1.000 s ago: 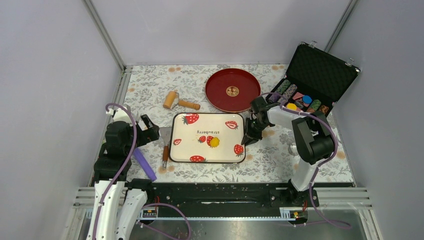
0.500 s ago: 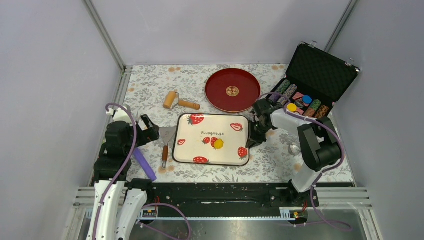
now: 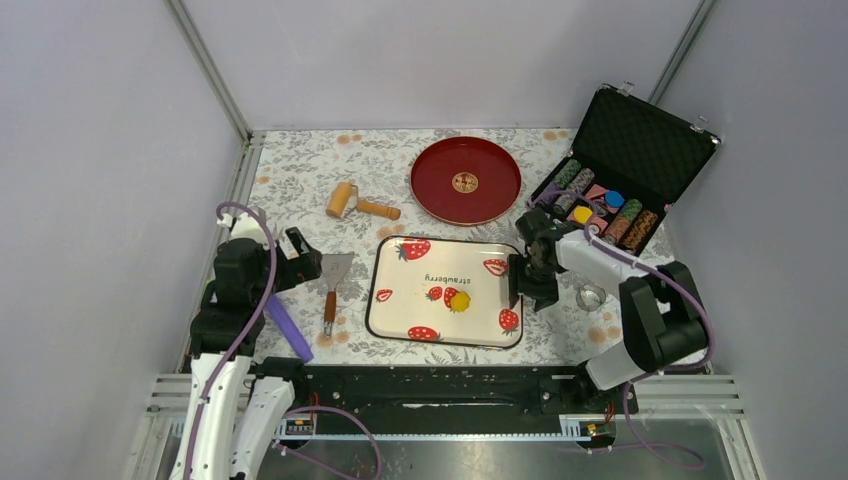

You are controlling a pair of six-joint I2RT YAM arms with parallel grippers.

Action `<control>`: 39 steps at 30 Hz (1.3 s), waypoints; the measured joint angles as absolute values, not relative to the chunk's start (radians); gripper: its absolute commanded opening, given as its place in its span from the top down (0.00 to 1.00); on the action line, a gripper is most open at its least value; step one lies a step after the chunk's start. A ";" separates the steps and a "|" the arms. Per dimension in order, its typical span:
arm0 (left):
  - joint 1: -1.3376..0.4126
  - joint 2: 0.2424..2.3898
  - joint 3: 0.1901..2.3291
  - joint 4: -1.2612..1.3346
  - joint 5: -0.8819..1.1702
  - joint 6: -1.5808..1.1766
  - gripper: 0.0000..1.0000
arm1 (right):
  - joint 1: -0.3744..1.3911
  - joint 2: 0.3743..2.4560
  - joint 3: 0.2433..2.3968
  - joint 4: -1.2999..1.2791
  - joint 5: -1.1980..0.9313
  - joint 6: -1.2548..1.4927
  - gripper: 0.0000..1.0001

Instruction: Roll out the dumpling wrappers from the dough

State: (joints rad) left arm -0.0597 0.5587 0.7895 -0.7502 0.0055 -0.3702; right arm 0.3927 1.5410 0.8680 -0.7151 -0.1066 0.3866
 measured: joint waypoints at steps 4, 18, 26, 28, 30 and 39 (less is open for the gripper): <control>-0.060 0.605 0.786 -0.735 0.047 -0.370 0.01 | 0.388 1.459 0.865 -0.729 -0.100 0.395 0.16; -0.094 1.092 0.778 -0.702 0.356 -0.402 0.17 | 0.342 1.340 0.682 -0.657 -0.285 0.476 0.03; -0.209 1.266 0.674 -0.561 0.405 -0.519 0.18 | 0.337 1.397 0.660 -0.609 -0.376 0.511 0.02; -0.241 1.301 0.631 -0.515 0.403 -0.554 0.18 | 0.337 1.421 0.670 -0.607 -0.404 0.517 0.02; -0.260 1.319 0.607 -0.488 0.419 -0.588 0.18 | 0.337 1.446 0.683 -0.609 -0.422 0.522 0.02; -0.359 1.348 0.598 -0.350 0.421 -0.669 0.23 | 0.336 1.531 0.747 -0.632 -0.453 0.516 0.01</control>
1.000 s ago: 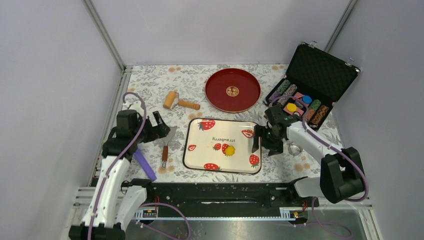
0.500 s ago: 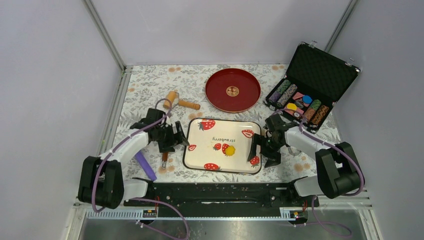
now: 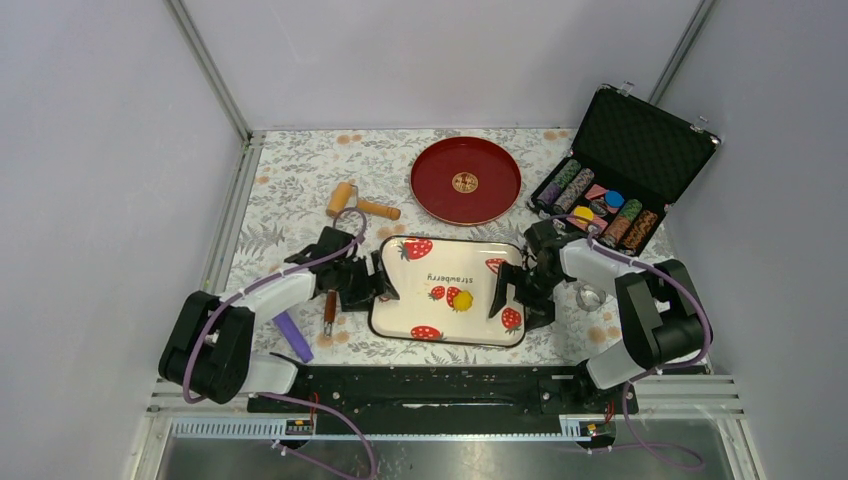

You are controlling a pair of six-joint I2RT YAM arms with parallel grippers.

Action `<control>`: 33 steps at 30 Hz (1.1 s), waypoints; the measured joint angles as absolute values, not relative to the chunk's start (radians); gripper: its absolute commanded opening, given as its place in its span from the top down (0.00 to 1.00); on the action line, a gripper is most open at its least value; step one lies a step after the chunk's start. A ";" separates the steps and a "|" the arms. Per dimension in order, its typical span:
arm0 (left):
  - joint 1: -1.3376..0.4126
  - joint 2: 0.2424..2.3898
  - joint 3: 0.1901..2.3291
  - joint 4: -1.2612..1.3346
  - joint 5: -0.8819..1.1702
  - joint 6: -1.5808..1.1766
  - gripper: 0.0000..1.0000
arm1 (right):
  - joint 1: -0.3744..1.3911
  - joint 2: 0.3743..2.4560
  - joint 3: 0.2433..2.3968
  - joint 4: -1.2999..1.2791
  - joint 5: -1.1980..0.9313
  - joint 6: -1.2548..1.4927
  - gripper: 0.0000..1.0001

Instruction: Roll out the dumpling wrappers from the dough

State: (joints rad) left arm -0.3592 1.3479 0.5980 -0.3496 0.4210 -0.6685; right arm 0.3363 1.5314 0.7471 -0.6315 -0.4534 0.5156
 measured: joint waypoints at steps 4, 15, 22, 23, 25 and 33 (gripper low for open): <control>-0.430 1.333 0.591 -0.325 0.370 -0.688 0.26 | 0.334 1.533 0.765 -0.662 -0.401 0.487 0.01; -0.640 1.201 0.506 -0.343 0.284 -0.826 0.27 | 0.333 1.517 0.783 -0.708 -0.252 0.449 0.00; -0.715 1.179 0.495 -0.352 0.245 -0.902 0.20 | 0.328 1.442 0.748 -0.718 -0.207 0.453 0.01; -0.715 1.178 0.495 -0.351 0.244 -0.909 0.20 | 0.327 1.431 0.741 -0.719 -0.208 0.454 0.00; -0.717 1.177 0.497 -0.353 0.238 -0.918 0.18 | 0.327 1.414 0.731 -0.720 -0.211 0.459 0.01; -0.721 1.201 0.535 -0.397 0.203 -0.916 0.08 | 0.327 1.328 0.662 -0.717 -0.257 0.496 0.01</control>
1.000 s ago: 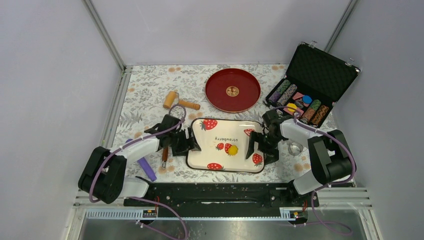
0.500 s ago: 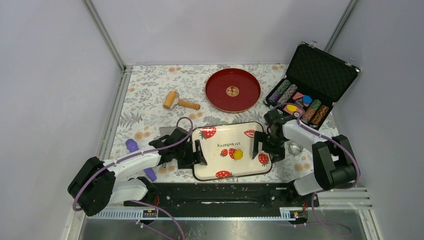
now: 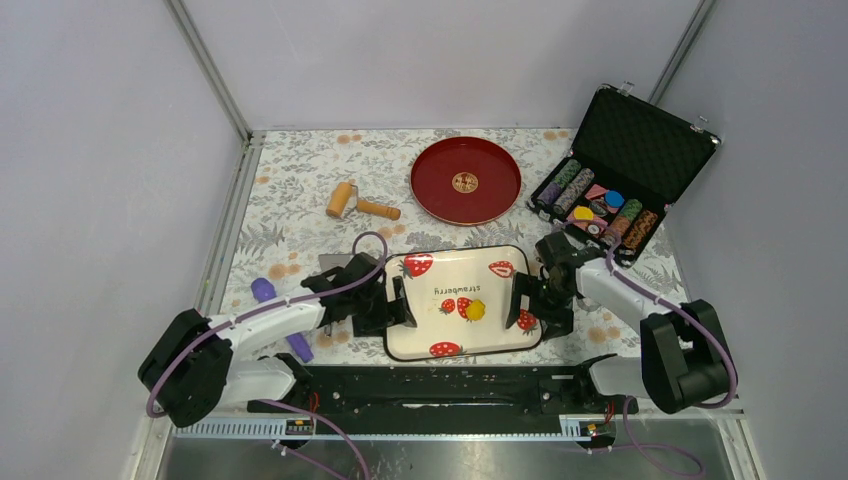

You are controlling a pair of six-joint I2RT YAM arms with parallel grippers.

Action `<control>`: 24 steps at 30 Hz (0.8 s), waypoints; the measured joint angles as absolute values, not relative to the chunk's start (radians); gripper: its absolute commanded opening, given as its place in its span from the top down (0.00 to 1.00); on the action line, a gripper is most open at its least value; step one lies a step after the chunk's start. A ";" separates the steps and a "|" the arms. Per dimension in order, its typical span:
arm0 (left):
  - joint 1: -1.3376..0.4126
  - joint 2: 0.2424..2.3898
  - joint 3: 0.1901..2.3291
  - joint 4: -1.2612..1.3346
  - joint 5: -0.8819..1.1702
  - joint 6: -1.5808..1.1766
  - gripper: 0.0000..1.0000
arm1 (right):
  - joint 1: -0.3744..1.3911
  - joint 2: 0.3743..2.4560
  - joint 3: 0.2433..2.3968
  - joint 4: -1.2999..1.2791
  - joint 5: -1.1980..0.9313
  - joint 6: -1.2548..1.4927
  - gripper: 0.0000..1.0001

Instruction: Roll out the dumpling wrappers from the dough

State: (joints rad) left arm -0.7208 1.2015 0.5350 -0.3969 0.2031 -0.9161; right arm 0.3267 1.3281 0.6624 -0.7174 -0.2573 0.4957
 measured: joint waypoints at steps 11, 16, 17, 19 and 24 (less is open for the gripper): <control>-0.721 1.227 0.588 -0.493 0.113 -0.883 0.01 | 0.327 1.155 0.602 -0.744 -0.207 0.565 0.01; -0.720 1.221 0.622 -0.595 0.017 -0.842 0.01 | 0.327 1.111 0.638 -0.782 -0.160 0.568 0.01; -0.718 1.216 0.635 -0.611 0.004 -0.831 0.01 | 0.327 1.111 0.653 -0.787 -0.150 0.563 0.01; -0.705 1.207 0.668 -0.631 -0.004 -0.800 0.01 | 0.327 1.111 0.679 -0.797 -0.141 0.551 0.01; -0.599 1.205 0.742 -0.631 0.036 -0.712 0.01 | 0.327 1.128 0.728 -0.804 -0.143 0.520 0.00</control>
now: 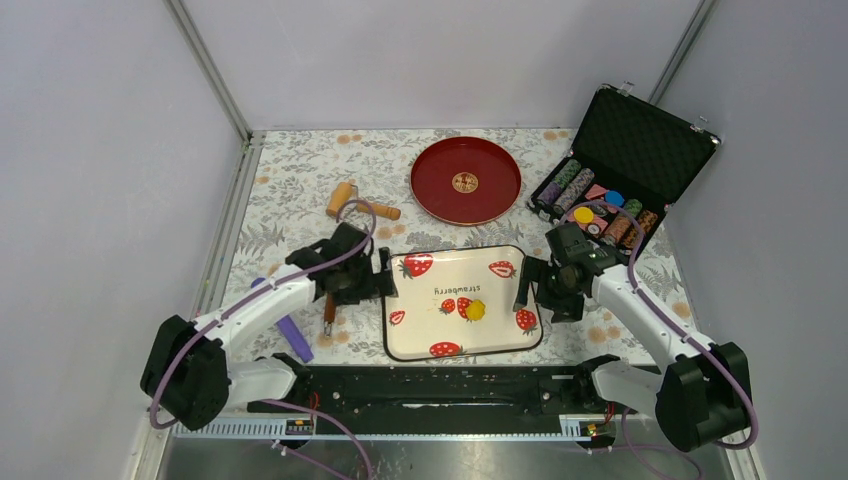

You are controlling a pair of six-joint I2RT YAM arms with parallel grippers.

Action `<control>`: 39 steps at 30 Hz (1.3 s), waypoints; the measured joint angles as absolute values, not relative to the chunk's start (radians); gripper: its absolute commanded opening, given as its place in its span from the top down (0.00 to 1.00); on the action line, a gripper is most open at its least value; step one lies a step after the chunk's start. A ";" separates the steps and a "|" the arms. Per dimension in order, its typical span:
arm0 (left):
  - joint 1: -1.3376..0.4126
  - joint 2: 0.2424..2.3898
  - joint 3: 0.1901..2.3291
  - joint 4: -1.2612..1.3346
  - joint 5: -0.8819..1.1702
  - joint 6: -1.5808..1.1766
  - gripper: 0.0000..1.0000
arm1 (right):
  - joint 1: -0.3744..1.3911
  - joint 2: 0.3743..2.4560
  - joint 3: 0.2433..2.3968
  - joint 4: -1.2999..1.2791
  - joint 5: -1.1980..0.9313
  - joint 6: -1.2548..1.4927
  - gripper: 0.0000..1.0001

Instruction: Roll out the dumpling wrappers from the dough

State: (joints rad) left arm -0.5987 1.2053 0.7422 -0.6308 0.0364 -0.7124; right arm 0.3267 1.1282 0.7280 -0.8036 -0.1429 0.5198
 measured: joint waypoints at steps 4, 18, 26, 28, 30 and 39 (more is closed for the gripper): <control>-0.467 1.213 0.791 -0.627 0.126 -0.650 0.01 | 0.327 1.139 0.732 -0.804 -0.152 0.509 0.01; -0.247 1.563 1.204 -0.595 0.169 -0.531 0.10 | 0.327 1.122 0.670 -0.776 -0.223 0.505 0.02; -0.247 1.820 1.415 -0.597 0.060 -0.439 0.19 | 0.327 1.122 0.655 -0.745 -0.266 0.505 0.02; -0.247 1.884 1.467 -0.597 0.047 -0.413 0.24 | 0.327 1.124 0.654 -0.741 -0.276 0.503 0.02; -0.247 1.935 1.511 -0.601 0.033 -0.390 0.26 | 0.327 1.129 0.653 -0.736 -0.281 0.501 0.02; -0.246 2.093 1.700 -0.665 -0.049 -0.321 0.35 | 0.327 1.163 0.653 -0.720 -0.283 0.490 0.03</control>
